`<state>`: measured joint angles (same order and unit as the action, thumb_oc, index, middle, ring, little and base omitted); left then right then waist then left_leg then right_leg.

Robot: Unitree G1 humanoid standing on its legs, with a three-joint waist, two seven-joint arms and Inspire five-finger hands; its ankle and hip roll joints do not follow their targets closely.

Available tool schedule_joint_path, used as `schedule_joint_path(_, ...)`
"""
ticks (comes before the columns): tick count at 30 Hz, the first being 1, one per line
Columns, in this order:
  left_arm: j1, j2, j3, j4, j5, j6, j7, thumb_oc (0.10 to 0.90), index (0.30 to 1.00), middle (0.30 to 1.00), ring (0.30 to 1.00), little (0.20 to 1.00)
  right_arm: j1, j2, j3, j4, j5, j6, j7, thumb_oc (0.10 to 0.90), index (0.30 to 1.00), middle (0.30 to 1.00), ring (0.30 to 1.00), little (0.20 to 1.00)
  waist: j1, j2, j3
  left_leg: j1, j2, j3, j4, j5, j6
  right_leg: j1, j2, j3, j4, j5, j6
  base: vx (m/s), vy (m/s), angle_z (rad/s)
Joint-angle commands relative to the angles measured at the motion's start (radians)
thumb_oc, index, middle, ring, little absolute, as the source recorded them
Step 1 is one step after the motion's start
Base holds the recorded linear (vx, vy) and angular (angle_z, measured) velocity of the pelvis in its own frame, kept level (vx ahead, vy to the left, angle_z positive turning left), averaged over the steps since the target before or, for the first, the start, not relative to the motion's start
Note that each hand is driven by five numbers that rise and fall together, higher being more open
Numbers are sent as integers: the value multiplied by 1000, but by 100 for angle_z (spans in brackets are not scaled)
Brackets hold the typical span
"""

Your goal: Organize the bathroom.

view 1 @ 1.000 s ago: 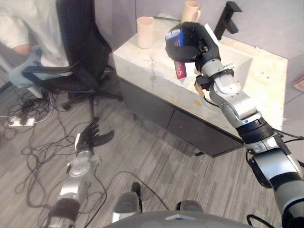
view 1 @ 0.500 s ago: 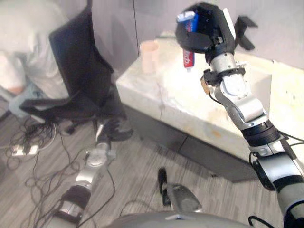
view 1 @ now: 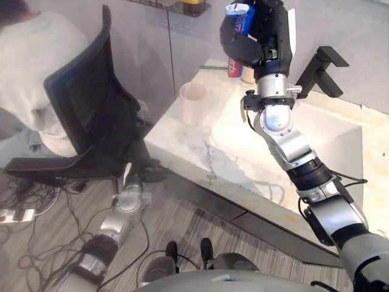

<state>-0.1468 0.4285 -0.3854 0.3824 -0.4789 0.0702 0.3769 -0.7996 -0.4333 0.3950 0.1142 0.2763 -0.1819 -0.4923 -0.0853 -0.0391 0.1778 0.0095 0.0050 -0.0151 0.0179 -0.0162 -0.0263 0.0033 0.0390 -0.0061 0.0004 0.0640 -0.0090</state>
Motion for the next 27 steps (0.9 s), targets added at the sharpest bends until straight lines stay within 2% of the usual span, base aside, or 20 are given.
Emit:
schedule_joint_path(1, -101, -1, -44, -97, 47, -150, -33, 800, 900, 900, 900, 900, -143, -14, -92, -99, -68, -85, -1, 400, 300, 300, 300, 300, -19, 11, -116, 45, 10, 50, 49, -63, 7, -68, -42, -24, 187, -148, 131, 146, 166, -31)
schedule_joint_path(9, -95, -7, -40, -78, 39, -138, -35, 800, 900, 900, 900, 900, -152, -17, -88, -186, -15, -50, 12, 400, 300, 300, 300, 300, -26, 28, -136, 49, 8, 85, 13, -55, 17, -63, -52, -1, 191, -156, 147, 79, 103, -16)
schedule_joint_path(13, -83, -12, -38, -71, 42, -143, -24, 800, 900, 900, 900, 900, -142, 32, -76, -188, 36, -53, 43, 400, 300, 300, 300, 300, -13, 35, -136, 57, 14, 111, -4, -55, 24, -63, -66, -24, 199, -165, 154, 24, 44, -14)
schedule_joint_path(15, -68, -15, -29, -73, 50, -146, -22, 800, 900, 900, 900, 900, -137, 61, -63, -180, 34, -68, 59, 400, 300, 300, 300, 300, -1, 38, -135, 59, 17, 127, -11, -53, 29, -59, -75, -35, 199, -168, 158, 18, 27, -12)
schedule_joint_path(17, -54, -14, -27, -79, 57, -145, -15, 800, 900, 900, 900, 900, -134, 95, -54, -160, 3, -113, 33, 400, 300, 300, 300, 300, 11, 41, -136, 61, 18, 138, -17, -51, 32, -54, -83, -47, 192, -167, 162, 34, 8, -14)
schedule_joint_path(21, -23, -16, -21, -70, 66, -155, -10, 800, 900, 900, 900, 900, -135, 147, -46, -103, -44, -156, -13, 400, 300, 300, 300, 300, 34, 41, -142, 52, 14, 141, -20, -45, 33, -36, -88, -50, 163, -162, 160, 48, -15, -4)
schedule_joint_path(27, 28, 2, -5, -62, 82, -176, -35, 800, 900, 900, 900, 900, -143, 145, -47, -26, -49, -196, -35, 400, 300, 300, 300, 300, 59, 46, -146, 41, 5, 137, -13, -43, 33, -32, -92, -57, 159, -161, 158, 43, -2, 6)
